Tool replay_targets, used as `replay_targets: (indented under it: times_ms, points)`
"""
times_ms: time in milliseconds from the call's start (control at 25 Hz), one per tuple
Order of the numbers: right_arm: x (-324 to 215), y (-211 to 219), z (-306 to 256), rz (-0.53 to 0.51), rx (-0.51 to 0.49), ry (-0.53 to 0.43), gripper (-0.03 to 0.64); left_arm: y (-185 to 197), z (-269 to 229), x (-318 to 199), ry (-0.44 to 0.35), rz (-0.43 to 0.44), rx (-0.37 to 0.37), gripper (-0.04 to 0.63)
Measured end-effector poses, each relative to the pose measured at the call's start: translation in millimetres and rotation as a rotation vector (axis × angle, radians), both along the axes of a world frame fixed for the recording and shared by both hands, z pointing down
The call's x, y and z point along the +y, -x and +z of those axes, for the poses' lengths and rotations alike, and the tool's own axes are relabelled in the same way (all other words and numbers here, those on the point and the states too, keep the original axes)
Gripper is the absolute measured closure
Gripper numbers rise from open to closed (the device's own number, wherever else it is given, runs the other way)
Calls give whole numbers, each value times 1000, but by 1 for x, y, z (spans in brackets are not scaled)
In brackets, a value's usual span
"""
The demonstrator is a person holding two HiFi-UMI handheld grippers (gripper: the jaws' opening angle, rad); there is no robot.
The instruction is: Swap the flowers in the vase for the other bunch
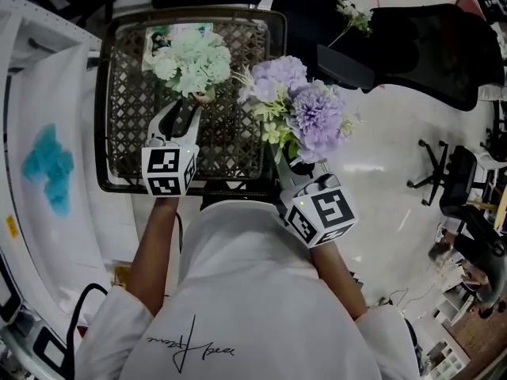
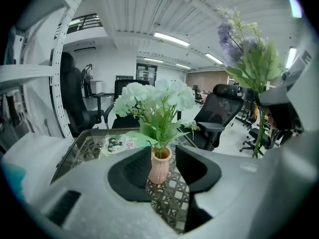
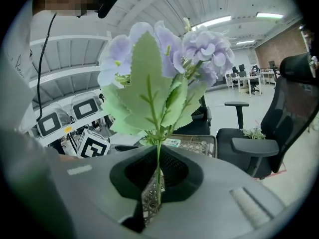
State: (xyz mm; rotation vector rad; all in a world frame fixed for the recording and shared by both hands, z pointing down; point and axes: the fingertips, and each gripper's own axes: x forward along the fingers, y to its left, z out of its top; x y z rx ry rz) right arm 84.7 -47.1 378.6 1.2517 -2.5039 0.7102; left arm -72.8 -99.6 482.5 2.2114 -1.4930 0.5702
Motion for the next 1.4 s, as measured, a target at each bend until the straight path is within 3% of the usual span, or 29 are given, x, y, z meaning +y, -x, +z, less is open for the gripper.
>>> replay_targets:
  times_ms: [280, 800, 1400]
  points:
    - [10, 10, -4, -9, -18, -15, 598, 4, -14, 18, -8, -26, 55, 463]
    - [32, 25, -21, -11, -65, -56, 598, -5, -44, 67, -33, 12, 81, 486]
    - [39, 47, -51, -98, -75, -120, 598, 22, -95, 104, -125, -1, 131, 597]
